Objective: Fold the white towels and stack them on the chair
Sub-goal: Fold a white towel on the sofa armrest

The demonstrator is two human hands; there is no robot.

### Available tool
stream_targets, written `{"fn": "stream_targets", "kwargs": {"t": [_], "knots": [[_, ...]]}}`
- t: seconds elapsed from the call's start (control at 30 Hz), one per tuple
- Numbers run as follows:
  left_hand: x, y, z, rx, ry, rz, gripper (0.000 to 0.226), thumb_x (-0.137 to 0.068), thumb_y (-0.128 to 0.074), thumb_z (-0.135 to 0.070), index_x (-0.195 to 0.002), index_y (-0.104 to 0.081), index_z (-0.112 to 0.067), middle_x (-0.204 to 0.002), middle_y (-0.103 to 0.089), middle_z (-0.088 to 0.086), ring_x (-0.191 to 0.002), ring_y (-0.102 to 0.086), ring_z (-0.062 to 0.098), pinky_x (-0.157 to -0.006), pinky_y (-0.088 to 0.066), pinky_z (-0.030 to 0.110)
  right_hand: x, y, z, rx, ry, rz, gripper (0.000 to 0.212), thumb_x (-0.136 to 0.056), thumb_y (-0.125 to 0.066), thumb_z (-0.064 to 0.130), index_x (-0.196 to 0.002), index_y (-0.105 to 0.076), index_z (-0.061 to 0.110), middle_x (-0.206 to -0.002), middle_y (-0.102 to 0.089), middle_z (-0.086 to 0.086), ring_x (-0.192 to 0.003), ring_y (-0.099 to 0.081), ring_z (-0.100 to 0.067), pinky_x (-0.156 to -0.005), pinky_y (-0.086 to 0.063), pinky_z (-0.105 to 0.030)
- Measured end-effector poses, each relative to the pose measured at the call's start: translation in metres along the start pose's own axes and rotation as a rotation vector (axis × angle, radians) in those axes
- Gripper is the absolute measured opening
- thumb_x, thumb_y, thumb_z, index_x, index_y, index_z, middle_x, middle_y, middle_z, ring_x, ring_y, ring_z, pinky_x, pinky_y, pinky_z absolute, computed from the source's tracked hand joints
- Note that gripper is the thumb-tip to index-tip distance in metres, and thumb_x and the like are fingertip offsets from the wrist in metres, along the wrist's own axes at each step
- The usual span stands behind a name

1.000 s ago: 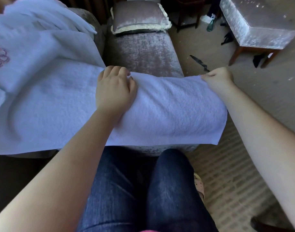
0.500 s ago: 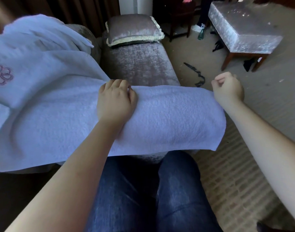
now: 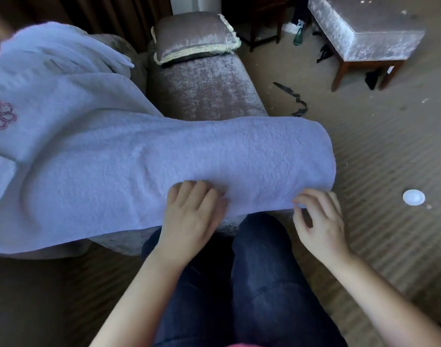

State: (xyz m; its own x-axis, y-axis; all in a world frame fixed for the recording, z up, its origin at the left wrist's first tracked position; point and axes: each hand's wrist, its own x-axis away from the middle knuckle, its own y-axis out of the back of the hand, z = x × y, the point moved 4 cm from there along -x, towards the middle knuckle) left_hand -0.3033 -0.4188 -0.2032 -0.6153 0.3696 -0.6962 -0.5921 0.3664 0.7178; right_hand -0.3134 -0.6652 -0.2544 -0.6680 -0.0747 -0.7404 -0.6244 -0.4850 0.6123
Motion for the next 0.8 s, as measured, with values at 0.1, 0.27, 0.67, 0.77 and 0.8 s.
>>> {"fn": "stream_targets", "kwargs": {"t": [0.1,0.27,0.67,0.77,0.8], "knots": [[0.037,-0.016,-0.010,-0.116,0.005,0.105,0.034,-0.084,-0.068,-0.025,-0.112,-0.054,-0.013,-0.109,-0.052,0.006,-0.087,-0.043,0.027,-0.084,-0.035,0.041,0.022,-0.007,0.011,0.017,-0.006,0.035,0.018,-0.083,-0.066,0.015,-0.100,-0.059,0.017,-0.106,-0.057,-0.001,-0.092,-0.055,-0.026,-0.082,-0.046,-0.040],[0.038,-0.024,-0.008,-0.208,0.129,0.052,0.027,-0.080,-0.050,-0.003,-0.104,-0.059,-0.012,-0.101,-0.063,0.008,-0.085,-0.042,0.026,-0.082,-0.035,0.038,0.028,-0.034,0.032,0.087,-0.076,0.083,0.041,-0.079,-0.074,0.029,-0.111,-0.054,0.013,-0.122,-0.054,-0.009,-0.112,-0.053,-0.032,-0.098,-0.041,-0.046],[0.033,0.008,0.024,-0.079,0.180,0.077,0.018,-0.088,-0.061,-0.016,-0.104,-0.064,-0.007,-0.082,-0.060,0.005,-0.078,-0.047,0.026,-0.071,-0.036,0.039,0.000,0.012,-0.040,-0.011,-0.270,-0.153,0.033,-0.073,-0.054,-0.011,-0.098,-0.070,0.003,-0.098,-0.067,-0.011,-0.090,-0.057,-0.033,-0.084,-0.043,-0.035],[0.043,0.011,0.032,-0.101,0.108,0.142,0.025,-0.086,-0.058,-0.013,-0.110,-0.060,-0.008,-0.090,-0.061,0.008,-0.082,-0.047,0.028,-0.073,-0.037,0.039,-0.014,0.028,-0.059,-0.096,-0.209,-0.080,0.025,-0.077,-0.065,-0.011,-0.097,-0.073,0.002,-0.100,-0.069,-0.010,-0.091,-0.059,-0.029,-0.084,-0.047,-0.035],[0.044,0.014,0.035,-0.097,0.116,0.152,0.025,-0.087,-0.056,-0.015,-0.110,-0.062,-0.007,-0.093,-0.062,0.009,-0.083,-0.048,0.029,-0.073,-0.038,0.039,-0.020,0.032,-0.063,-0.120,-0.177,-0.043,0.021,-0.079,-0.066,-0.007,-0.097,-0.073,0.002,-0.101,-0.069,-0.010,-0.093,-0.059,-0.028,-0.086,-0.047,-0.034]]}}
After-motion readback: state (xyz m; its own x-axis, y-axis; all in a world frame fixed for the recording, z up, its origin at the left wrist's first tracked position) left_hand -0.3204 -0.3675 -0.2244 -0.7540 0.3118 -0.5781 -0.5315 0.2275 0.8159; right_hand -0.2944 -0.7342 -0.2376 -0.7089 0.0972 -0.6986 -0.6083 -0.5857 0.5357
